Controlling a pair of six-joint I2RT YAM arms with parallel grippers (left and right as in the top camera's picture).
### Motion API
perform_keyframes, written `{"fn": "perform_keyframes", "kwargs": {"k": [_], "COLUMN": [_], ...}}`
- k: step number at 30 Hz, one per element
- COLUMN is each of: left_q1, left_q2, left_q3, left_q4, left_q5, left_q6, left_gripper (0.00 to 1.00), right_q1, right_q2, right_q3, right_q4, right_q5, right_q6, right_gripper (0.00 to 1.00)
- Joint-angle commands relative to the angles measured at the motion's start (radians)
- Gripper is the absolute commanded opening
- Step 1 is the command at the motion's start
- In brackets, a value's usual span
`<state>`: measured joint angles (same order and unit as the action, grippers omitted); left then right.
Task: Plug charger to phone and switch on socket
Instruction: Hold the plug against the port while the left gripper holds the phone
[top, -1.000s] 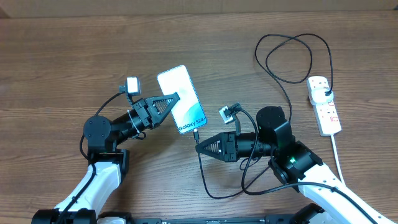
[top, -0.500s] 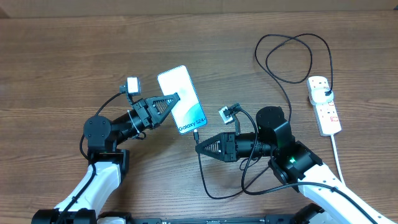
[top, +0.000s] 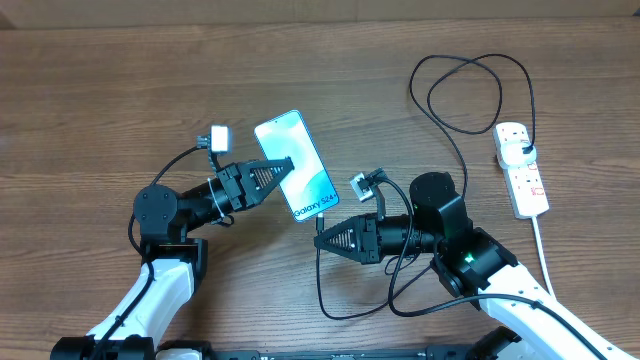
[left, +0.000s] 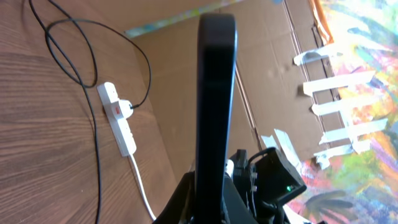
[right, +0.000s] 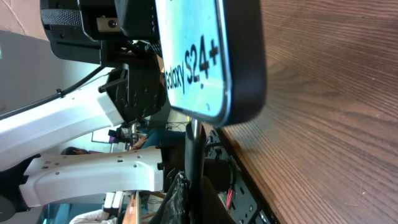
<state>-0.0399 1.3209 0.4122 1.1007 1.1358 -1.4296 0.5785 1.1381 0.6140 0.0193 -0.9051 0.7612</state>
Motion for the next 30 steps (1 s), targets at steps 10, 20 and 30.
{"fn": "perform_keyframes", "kwargs": {"k": [10, 20, 30], "left_q1": [-0.011, 0.015, 0.015], "left_q2": [0.001, 0.001, 0.001], "left_q3": [0.023, 0.023, 0.023], "left_q4": [0.014, 0.014, 0.014], "left_q5": [0.087, 0.211, 0.191], "left_q6": [0.058, 0.073, 0.092], "left_gripper": [0.04, 0.04, 0.04], "right_q1": [-0.007, -0.053, -0.057], "right_q2": [0.003, 0.003, 0.003], "right_q3": [-0.002, 0.001, 0.010], "right_q4": [-0.055, -0.074, -0.106], "right_q5": [-0.012, -0.013, -0.016], "right_q6": [-0.094, -0.162, -0.169], "right_gripper": [0.04, 0.04, 0.04]}}
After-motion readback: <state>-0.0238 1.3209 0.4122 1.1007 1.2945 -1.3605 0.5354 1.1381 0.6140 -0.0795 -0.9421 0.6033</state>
